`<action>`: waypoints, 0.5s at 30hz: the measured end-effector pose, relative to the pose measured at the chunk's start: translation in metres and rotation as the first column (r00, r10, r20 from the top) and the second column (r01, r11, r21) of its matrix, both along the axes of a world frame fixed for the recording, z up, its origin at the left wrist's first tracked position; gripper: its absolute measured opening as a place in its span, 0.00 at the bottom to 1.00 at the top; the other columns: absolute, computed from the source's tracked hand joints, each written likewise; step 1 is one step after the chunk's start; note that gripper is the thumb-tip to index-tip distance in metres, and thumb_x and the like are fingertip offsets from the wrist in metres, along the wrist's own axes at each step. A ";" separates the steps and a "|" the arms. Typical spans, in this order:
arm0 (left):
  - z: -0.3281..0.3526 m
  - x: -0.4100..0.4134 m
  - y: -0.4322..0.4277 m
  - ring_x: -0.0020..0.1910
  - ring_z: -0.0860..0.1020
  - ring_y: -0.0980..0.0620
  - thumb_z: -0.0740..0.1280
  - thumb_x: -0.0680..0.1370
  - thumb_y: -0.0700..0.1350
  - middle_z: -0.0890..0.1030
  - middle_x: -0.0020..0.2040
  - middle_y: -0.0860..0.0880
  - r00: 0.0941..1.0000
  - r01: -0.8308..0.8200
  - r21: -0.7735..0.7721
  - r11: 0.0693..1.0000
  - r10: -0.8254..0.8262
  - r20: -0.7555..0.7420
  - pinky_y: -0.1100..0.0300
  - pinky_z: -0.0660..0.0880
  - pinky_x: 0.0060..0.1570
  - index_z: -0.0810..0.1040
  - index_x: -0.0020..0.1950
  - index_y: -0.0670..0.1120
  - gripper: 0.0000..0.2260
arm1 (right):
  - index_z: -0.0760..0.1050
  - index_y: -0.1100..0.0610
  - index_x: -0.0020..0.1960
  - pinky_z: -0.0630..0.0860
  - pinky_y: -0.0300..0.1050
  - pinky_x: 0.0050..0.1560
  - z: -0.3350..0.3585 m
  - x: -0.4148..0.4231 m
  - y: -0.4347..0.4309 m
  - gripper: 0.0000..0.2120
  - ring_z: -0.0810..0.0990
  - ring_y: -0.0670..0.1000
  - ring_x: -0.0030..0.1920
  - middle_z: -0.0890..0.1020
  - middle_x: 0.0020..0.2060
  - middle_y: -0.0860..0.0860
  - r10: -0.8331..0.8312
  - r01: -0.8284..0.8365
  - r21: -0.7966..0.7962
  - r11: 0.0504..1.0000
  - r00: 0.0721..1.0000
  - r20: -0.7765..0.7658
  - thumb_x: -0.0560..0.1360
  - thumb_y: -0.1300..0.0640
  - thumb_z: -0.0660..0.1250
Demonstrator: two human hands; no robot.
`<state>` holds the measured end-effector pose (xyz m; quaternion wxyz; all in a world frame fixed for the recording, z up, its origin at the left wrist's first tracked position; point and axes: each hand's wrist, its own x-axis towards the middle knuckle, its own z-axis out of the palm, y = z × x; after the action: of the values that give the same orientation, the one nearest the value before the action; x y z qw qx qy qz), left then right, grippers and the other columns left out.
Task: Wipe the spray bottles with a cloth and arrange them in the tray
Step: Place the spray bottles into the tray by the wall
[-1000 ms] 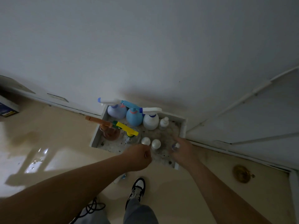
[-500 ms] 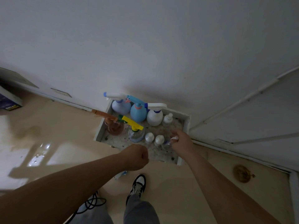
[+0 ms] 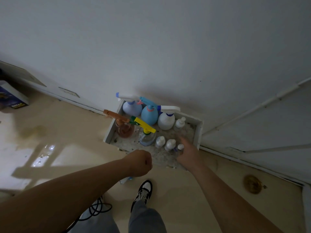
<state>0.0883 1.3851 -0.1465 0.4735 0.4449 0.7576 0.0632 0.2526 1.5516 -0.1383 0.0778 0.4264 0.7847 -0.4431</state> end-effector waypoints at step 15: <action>-0.008 0.000 -0.028 0.55 0.80 0.46 0.65 0.81 0.46 0.83 0.56 0.46 1.000 0.004 -0.015 1.000 -0.004 -0.002 0.53 0.78 0.55 0.83 0.54 0.43 0.10 | 0.73 0.53 0.69 0.70 0.42 0.43 0.007 -0.004 -0.004 0.21 0.76 0.50 0.47 0.79 0.53 0.54 -0.032 0.032 -0.003 0.999 0.999 0.043 0.78 0.67 0.62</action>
<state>0.0880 1.3572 -0.1541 0.4761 0.4429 0.7576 0.0559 0.2483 1.5479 -0.1310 0.0883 0.4481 0.7753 -0.4363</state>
